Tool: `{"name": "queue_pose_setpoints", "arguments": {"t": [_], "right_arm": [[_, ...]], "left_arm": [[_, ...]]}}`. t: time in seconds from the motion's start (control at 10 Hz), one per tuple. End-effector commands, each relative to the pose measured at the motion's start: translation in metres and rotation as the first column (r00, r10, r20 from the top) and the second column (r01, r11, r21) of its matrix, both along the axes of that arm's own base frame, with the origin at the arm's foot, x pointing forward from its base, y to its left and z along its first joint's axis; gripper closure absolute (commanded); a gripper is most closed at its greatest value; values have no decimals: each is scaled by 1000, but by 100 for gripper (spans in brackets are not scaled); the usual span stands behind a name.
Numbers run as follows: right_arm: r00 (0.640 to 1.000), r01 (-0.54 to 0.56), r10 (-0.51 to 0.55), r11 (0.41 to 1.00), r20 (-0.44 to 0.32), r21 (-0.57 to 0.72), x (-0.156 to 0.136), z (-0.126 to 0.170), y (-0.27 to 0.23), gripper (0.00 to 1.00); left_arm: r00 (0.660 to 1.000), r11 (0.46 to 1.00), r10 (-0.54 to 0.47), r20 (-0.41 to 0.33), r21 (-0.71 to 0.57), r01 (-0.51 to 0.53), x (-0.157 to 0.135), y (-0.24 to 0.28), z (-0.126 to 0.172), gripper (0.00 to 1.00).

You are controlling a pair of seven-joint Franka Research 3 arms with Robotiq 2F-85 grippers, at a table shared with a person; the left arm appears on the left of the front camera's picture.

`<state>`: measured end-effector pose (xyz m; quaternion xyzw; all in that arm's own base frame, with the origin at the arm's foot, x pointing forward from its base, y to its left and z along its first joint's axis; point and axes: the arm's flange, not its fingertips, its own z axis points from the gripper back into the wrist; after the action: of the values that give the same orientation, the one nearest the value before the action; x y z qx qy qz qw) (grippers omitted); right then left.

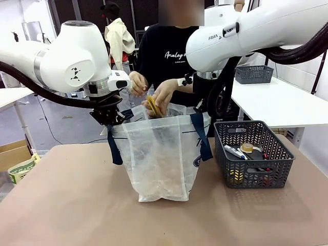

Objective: Transfer purchased items from the store into the shopping bag.
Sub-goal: Move the Reusable shopping bag to the right side of the table.

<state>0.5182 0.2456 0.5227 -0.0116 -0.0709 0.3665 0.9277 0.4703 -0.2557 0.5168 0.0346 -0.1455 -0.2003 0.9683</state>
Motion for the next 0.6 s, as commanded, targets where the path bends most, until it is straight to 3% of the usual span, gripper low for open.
{"name": "queue_pose_setpoints", "arguments": {"t": [0.0,0.5], "right_arm": [[1000,5,-5,1000,0,0,1,0,-3,100],[1000,5,-5,1000,0,0,1,0,-3,100]], "left_arm": [[1000,1000,5,2,0,-5,1,3,1,100],[1000,1000,5,2,0,-5,1,3,1,100]]}}
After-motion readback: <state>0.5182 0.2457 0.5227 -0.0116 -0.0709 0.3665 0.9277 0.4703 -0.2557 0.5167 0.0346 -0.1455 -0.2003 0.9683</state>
